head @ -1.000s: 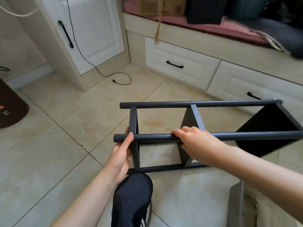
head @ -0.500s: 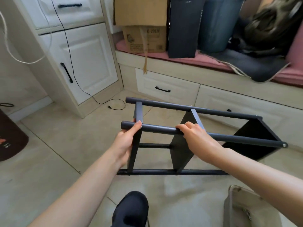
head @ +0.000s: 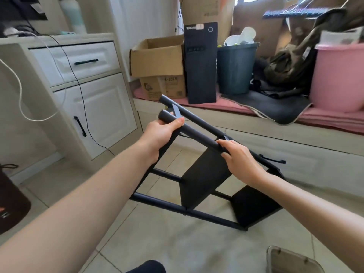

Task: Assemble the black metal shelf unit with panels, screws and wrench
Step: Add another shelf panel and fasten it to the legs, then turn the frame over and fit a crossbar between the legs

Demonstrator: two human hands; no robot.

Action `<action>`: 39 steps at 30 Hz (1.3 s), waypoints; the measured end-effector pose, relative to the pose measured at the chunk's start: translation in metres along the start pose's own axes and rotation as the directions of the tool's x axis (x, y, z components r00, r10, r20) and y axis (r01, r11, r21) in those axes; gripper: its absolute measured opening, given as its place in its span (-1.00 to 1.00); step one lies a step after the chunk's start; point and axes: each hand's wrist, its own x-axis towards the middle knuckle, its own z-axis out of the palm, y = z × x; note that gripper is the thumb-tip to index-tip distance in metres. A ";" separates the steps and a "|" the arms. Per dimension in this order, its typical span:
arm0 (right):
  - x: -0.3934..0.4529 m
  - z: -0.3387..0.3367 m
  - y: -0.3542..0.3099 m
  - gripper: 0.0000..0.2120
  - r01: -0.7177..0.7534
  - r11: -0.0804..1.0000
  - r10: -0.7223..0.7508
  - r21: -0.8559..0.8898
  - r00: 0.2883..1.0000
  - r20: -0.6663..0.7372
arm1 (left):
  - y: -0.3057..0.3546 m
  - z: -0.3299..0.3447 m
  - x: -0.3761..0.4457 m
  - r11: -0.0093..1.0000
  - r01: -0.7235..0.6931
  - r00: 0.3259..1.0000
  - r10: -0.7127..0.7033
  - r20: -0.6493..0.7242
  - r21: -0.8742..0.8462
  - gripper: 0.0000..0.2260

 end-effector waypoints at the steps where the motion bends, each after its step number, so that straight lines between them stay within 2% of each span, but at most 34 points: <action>1: 0.000 -0.003 -0.003 -0.61 -0.012 0.999 0.012 0.032 1.000 -0.011 | 0.010 0.001 0.000 1.000 -0.009 1.000 0.009 -0.007 0.026 -0.60; 8: -0.009 -0.006 -0.018 -0.64 -0.077 0.946 0.101 0.315 0.993 -0.061 | 0.069 0.011 -0.003 0.971 -0.180 0.984 0.179 0.021 0.155 -0.81; 13: -0.030 0.013 -0.022 -0.72 -0.156 0.856 0.180 0.493 0.984 -0.002 | 0.071 0.028 -0.020 0.880 -0.322 0.947 0.300 0.118 0.348 -0.90; 17: -0.050 0.024 -0.025 -0.75 -0.228 0.808 0.212 0.543 0.973 0.093 | 0.062 0.037 -0.037 0.820 -0.338 0.941 0.303 0.150 0.461 -0.87; 19: -0.059 0.025 -0.026 -0.76 -0.263 0.798 0.217 0.542 0.965 0.148 | 0.056 0.040 -0.044 0.824 -0.352 0.936 0.320 0.147 0.445 -0.88; 21: -0.069 0.024 -0.027 -0.76 -0.299 0.792 0.227 0.532 0.954 0.198 | 0.047 0.044 -0.053 0.795 -0.405 0.913 0.378 0.154 0.452 -0.80; 25: -0.091 0.018 -0.024 -0.77 -0.360 0.808 0.258 0.466 0.928 0.269 | 0.028 0.058 -0.070 0.749 -0.499 0.866 0.434 0.247 0.436 -0.76; 29: -0.113 0.009 -0.018 -0.77 -0.385 0.814 0.307 0.435 0.921 0.241 | 0.020 0.074 -0.088 0.758 -0.549 0.835 0.471 0.285 0.352 -0.69; 34: -0.130 -0.006 -0.014 -0.81 -0.390 0.839 0.337 0.379 0.920 0.201 | 0.014 0.078 -0.102 0.724 -0.623 0.775 0.520 0.359 0.295 -0.81; 36: -0.132 -0.016 -0.011 -0.84 -0.374 0.876 0.322 0.305 0.924 0.208 | 0.012 0.073 -0.105 0.717 -0.644 0.750 0.523 0.405 0.267 -0.76; 38: -0.127 -0.028 -0.002 -0.88 -0.335 0.929 0.298 0.160 0.930 0.217 | 0.010 0.062 -0.106 0.713 -0.655 0.735 0.523 0.432 0.251 -0.71; 39: -0.124 -0.034 0.004 -0.87 -0.353 0.926 0.326 0.131 0.926 0.192 | 0.009 0.055 -0.105 0.706 -0.661 0.728 0.523 0.444 0.253 -0.71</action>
